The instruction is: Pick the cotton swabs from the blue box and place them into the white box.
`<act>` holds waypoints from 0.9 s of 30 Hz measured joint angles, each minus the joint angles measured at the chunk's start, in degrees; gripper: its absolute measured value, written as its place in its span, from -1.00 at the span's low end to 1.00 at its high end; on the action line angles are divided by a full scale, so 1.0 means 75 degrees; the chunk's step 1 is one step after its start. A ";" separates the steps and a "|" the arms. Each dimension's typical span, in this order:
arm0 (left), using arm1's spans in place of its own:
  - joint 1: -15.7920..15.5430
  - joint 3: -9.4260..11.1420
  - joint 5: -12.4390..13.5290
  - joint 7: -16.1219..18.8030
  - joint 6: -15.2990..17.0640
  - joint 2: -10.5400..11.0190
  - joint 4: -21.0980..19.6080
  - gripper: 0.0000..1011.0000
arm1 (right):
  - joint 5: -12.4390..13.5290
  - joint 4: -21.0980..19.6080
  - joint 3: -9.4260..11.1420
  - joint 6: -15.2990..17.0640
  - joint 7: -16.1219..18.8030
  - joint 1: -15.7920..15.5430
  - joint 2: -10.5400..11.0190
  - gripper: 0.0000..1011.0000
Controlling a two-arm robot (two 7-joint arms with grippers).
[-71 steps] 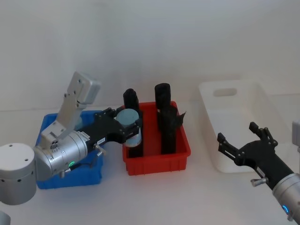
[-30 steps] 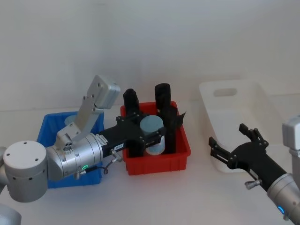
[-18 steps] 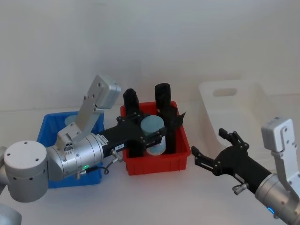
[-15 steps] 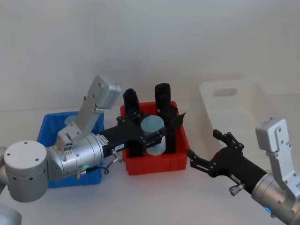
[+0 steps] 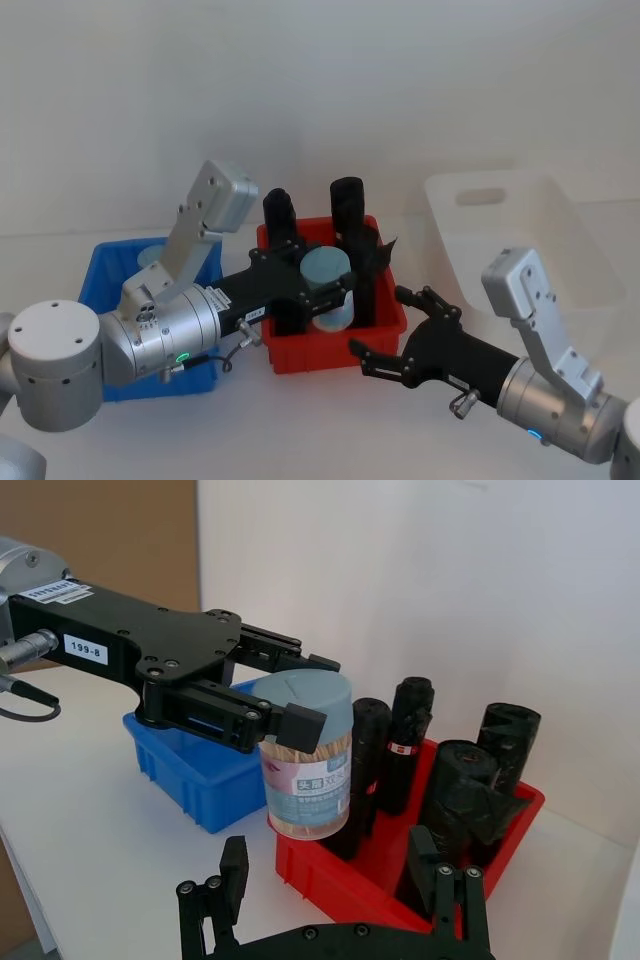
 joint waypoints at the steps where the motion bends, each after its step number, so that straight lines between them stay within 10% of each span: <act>1: 0.0000 0.0000 0.0000 0.0000 0.0000 0.0000 0.0000 0.33 | -0.0034 0.0075 -0.0010 -0.0010 0.0091 0.0047 -0.0020 0.98; 27: 0.0000 0.0000 0.0000 0.0000 0.0000 0.0000 0.0001 0.33 | -0.0398 0.1533 -0.0279 -0.0345 0.0994 0.1330 -0.0639 0.91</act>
